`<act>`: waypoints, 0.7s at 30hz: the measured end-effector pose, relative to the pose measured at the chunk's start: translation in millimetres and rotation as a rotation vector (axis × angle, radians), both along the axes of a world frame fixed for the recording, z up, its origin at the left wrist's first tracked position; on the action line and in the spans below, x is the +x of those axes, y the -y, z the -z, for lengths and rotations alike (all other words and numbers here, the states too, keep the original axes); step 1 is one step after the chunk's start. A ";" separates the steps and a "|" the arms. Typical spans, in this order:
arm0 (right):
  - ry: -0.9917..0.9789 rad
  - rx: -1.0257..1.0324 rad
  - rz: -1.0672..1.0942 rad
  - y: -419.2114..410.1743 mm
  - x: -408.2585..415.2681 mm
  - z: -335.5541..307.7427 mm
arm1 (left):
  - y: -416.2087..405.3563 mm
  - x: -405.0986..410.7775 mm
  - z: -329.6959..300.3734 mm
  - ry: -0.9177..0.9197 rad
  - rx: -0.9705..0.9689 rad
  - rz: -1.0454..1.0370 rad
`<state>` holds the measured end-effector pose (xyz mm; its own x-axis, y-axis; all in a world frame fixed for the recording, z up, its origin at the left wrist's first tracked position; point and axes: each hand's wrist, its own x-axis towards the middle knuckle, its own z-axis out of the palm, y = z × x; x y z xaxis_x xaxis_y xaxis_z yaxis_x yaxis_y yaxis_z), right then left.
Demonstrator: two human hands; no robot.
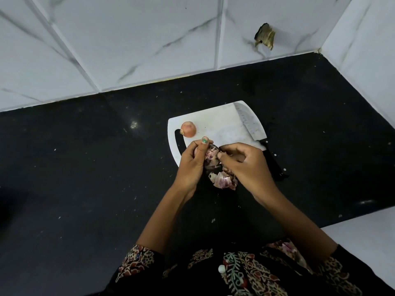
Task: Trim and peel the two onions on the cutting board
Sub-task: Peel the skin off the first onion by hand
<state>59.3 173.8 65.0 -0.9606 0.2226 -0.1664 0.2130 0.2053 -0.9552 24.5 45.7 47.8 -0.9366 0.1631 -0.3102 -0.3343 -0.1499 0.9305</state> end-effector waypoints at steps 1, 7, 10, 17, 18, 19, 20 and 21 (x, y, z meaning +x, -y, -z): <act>0.008 -0.012 -0.016 2.1 0.4 -2.6 | 0.5 -0.2 -0.2 -0.003 0.008 0.000; 0.010 0.014 -0.036 4.8 -0.9 -4.9 | 1.6 -0.2 -1.7 -0.023 0.025 0.027; 0.010 0.048 -0.048 2.7 -1.5 -4.8 | 2.5 -0.8 -1.9 -0.020 0.019 0.024; 0.001 0.012 -0.057 1.6 -2.9 -5.1 | 2.3 -0.9 -2.8 -0.054 0.019 0.012; 0.004 0.006 -0.062 3.4 -2.5 -5.7 | 2.3 -1.0 -3.2 -0.060 0.021 0.011; -0.003 0.010 -0.057 4.3 -1.9 -6.1 | 1.6 -0.8 -3.4 -0.061 0.023 0.013; -0.008 0.013 -0.050 5.3 -1.8 -7.1 | 1.1 -0.3 -3.2 -0.062 0.024 0.017; -0.016 0.015 -0.047 5.4 -2.2 -7.2 | 0.8 0.1 -3.1 -0.066 0.023 0.020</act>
